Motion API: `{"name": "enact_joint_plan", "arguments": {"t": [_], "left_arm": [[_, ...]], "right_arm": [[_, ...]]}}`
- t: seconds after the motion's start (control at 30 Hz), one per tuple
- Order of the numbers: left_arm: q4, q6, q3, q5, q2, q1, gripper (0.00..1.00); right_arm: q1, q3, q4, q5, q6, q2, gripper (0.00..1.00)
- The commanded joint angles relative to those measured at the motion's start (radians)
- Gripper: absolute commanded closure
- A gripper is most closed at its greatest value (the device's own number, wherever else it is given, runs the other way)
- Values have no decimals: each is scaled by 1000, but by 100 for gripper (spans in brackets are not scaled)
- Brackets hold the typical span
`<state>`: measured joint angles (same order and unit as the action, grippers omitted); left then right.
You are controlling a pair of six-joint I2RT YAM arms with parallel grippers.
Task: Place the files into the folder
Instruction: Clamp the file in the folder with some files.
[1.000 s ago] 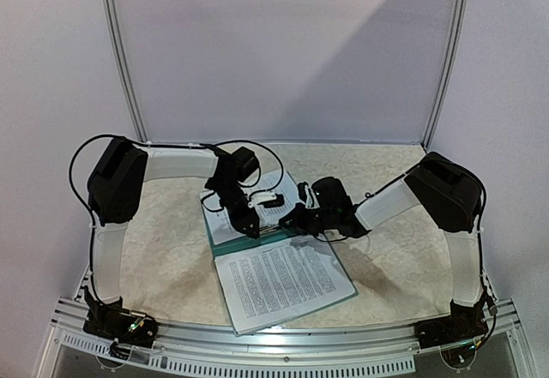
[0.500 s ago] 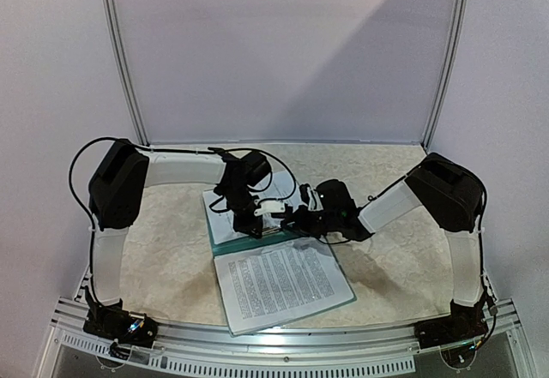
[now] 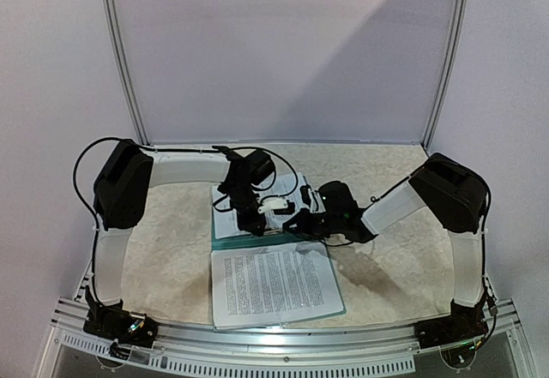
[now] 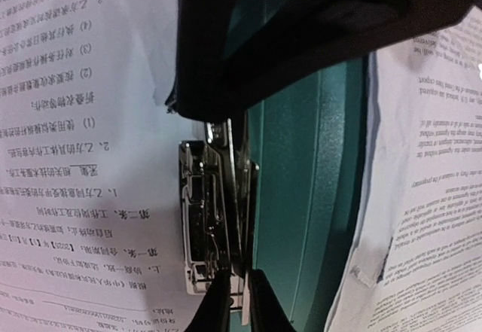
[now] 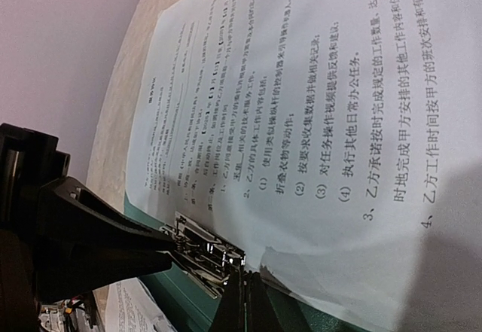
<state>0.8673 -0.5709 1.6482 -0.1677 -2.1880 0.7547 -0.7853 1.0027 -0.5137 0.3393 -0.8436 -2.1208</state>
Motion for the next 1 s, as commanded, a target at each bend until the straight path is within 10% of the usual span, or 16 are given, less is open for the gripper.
{"name": "enact_joint_plan", "arguments": {"t": [0.0,0.33,0.97], "left_arm": [[-52,27,-15,74,-100,8,90],[-52,-62,-48,-8,-65,18,78],[-187,-186,-19,64,-63,72,75]], "right_arm": [[-50,-72,379,17,42,-109,100],[-60,-34,571,-59,99,-136,100],[-15,-52,438,67,54,-135,100]]}}
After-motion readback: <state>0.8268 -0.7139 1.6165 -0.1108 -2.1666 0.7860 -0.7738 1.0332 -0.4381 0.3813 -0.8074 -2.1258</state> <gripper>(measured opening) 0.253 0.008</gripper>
